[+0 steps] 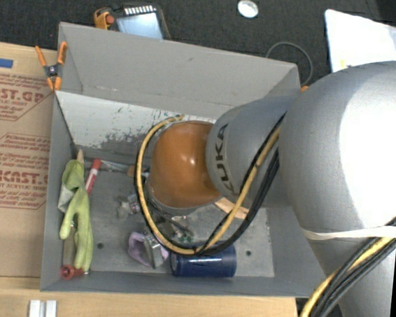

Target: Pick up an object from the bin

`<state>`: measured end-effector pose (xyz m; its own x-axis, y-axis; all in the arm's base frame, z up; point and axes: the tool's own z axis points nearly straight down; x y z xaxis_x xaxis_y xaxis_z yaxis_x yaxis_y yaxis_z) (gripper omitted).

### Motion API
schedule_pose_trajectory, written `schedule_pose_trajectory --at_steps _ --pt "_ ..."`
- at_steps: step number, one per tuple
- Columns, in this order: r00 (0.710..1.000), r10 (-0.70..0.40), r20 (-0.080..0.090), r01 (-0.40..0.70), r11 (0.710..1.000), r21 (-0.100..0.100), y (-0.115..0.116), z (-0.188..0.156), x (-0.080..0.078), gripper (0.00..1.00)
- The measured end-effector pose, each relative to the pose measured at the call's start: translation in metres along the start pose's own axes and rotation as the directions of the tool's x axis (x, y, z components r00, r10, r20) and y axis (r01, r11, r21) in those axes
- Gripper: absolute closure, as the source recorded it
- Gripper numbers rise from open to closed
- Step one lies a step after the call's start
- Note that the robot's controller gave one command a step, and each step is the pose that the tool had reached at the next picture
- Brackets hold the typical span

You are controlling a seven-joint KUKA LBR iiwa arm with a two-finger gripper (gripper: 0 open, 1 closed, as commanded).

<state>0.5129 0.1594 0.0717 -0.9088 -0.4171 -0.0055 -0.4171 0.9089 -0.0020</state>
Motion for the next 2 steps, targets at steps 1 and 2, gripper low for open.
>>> schedule_pose_trajectory --at_steps 1,2 --pt "1.000 0.015 0.020 -0.015 1.000 0.000 -0.0270 -0.0059 0.0001 1.00" --pt "1.000 0.015 0.020 -0.015 1.000 0.000 -0.0269 -0.0059 0.0001 1.00"
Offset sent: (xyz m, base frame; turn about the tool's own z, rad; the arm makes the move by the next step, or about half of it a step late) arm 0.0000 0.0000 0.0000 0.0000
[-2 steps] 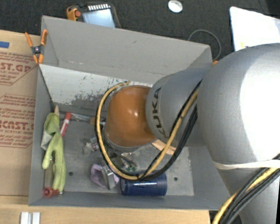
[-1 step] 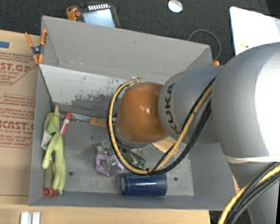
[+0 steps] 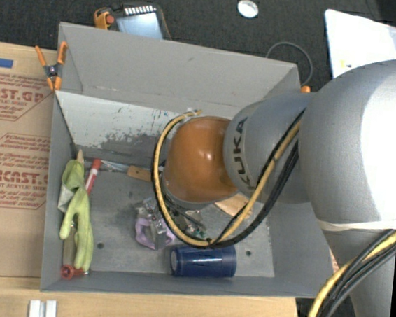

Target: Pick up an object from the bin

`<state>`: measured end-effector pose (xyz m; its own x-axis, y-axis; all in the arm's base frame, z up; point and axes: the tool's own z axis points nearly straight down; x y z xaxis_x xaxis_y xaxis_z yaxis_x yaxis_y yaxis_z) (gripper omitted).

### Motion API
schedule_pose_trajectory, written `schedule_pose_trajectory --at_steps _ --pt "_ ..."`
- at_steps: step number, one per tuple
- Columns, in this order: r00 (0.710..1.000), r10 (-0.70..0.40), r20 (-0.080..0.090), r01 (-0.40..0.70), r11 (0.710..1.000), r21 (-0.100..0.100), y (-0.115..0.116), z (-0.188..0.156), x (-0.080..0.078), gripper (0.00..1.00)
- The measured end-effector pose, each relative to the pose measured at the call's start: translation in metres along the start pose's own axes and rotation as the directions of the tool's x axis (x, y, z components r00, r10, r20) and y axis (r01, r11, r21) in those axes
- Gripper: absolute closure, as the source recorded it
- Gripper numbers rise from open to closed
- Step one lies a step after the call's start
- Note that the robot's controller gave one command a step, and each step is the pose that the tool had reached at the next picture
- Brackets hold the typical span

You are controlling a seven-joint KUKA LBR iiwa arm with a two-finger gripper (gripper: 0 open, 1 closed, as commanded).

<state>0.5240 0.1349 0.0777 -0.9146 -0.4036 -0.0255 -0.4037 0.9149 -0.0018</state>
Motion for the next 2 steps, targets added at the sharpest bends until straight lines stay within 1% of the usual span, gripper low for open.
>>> schedule_pose_trajectory --at_steps 1,2 --pt "1.000 0.000 -0.014 0.000 1.000 -0.001 0.000 -0.029 0.004 1.00" --pt "1.000 -0.001 -0.004 0.001 1.000 0.001 0.000 -0.055 0.001 1.00"
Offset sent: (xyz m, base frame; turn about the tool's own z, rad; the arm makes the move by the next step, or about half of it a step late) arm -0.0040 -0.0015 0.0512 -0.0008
